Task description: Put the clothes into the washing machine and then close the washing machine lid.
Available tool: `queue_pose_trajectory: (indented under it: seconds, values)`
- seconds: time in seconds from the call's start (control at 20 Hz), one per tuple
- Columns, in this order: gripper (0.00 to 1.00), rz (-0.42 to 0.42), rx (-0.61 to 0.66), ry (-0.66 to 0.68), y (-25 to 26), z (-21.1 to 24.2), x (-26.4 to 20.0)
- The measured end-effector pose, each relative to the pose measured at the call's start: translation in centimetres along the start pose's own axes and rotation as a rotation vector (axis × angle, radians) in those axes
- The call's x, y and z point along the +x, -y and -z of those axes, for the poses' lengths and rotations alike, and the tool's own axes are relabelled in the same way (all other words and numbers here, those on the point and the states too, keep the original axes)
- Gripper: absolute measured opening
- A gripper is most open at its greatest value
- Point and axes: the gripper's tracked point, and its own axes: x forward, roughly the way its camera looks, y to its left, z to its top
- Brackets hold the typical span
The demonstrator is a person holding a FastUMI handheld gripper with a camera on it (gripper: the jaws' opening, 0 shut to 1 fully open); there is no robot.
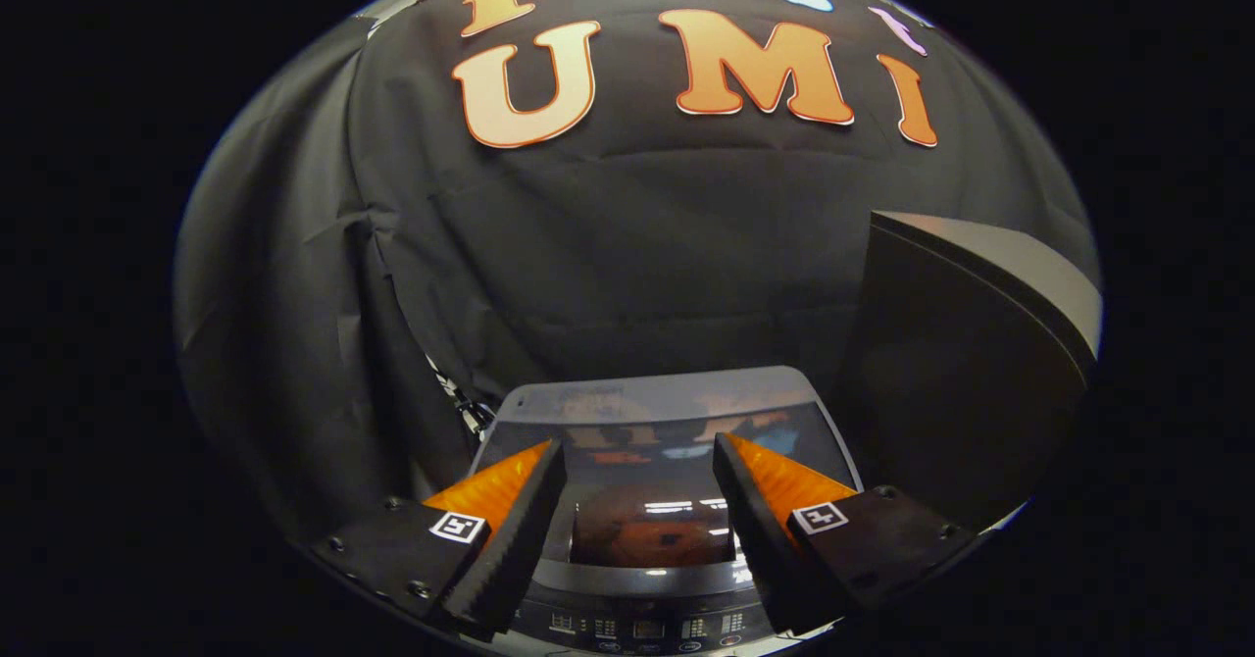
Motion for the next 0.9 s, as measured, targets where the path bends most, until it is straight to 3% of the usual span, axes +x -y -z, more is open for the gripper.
queue_pose_trajectory:
  seconds: [0.4, 0.6, 0.9]
  values:
    - [0.98, -0.019, -0.008, -0.008, -0.3, -1.1, -1.0]
    - [0.98, -0.023, -0.038, 0.069, -0.3, -6.1, -3.2]
    - [0.98, -0.037, -0.068, 0.226, 0.9, -15.5, -10.3]
